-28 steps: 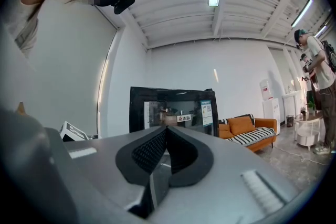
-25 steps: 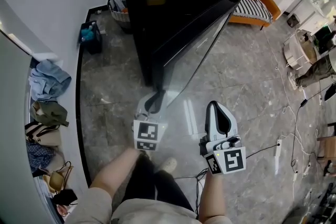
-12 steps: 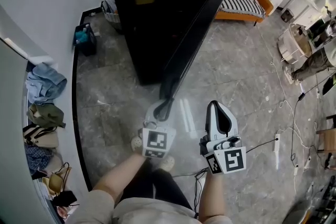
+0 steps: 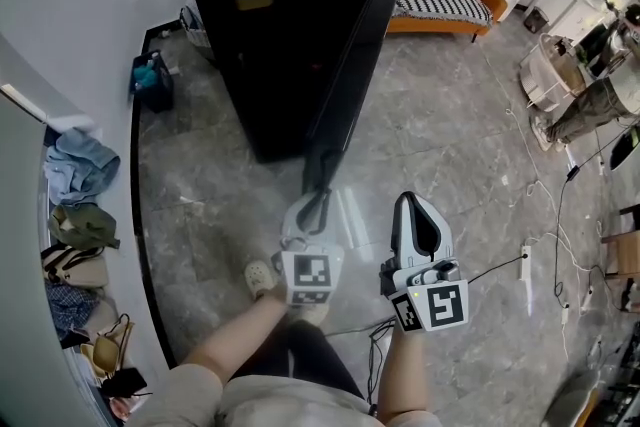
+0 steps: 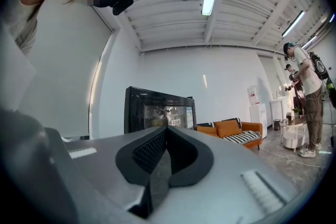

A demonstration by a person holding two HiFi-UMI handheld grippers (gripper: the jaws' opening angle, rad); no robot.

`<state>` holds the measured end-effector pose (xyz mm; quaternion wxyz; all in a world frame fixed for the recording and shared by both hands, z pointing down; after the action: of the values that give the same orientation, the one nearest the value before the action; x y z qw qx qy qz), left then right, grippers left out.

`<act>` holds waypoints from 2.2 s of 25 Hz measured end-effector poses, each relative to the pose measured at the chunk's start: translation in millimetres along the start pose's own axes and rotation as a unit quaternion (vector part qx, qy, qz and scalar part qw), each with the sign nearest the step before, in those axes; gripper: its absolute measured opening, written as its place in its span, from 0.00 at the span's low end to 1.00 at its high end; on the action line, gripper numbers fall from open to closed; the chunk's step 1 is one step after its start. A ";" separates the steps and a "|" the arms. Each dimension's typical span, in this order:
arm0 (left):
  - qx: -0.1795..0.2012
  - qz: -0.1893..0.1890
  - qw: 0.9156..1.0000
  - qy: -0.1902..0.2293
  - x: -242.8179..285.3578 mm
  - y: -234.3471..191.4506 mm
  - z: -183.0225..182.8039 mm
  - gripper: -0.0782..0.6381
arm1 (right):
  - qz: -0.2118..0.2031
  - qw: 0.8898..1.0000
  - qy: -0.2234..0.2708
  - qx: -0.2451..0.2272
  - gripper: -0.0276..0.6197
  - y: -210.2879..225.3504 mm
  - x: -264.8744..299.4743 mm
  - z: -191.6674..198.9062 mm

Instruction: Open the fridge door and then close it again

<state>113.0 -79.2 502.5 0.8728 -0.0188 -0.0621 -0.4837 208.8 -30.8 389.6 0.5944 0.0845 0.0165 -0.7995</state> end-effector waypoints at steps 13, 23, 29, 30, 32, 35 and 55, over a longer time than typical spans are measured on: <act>-0.003 0.028 1.000 0.007 3.5 45.0 -1.8 0.26 | 0.025 1.000 0.003 -0.006 0.02 22.7 -27.9 -8.2; -0.007 0.019 1.000 -0.003 4.0 51.3 -2.5 0.25 | 0.033 0.999 0.004 -0.006 0.02 28.4 -41.4 -11.5; -0.002 0.004 1.000 -0.006 2.8 43.3 -2.8 0.15 | 0.033 0.999 0.005 -0.006 0.02 29.4 -45.4 -13.5; -0.003 0.005 1.000 -0.007 3.0 42.6 -3.3 0.15 | 0.033 0.999 0.005 -0.006 0.03 29.0 -44.8 -13.5; -0.005 0.007 1.000 -0.008 3.7 42.0 -3.9 0.15 | 0.031 0.999 0.004 -0.006 0.03 27.9 -43.6 -13.3; -0.009 0.011 1.000 -0.010 3.8 42.0 -3.2 0.15 | 0.027 1.000 0.003 -0.006 0.03 26.8 -43.4 -12.6; -0.037 0.014 0.999 -0.009 -4.2 10.4 -1.9 0.15 | -0.002 1.000 0.003 0.000 0.03 7.4 -21.7 -7.2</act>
<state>119.8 -70.3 500.4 0.8776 -0.0567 -0.0519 -0.4732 222.7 -11.5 386.4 0.5926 0.0864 0.0184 -0.8006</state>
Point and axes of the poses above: the fingertips, and each gripper's own axes: x forward along the fingers, y to its right, z out of its underside, the point moved 1 cm from there along -x, backward along the fingers, and after that the axes turned 6 degrees about y, right-handed, at the moved point
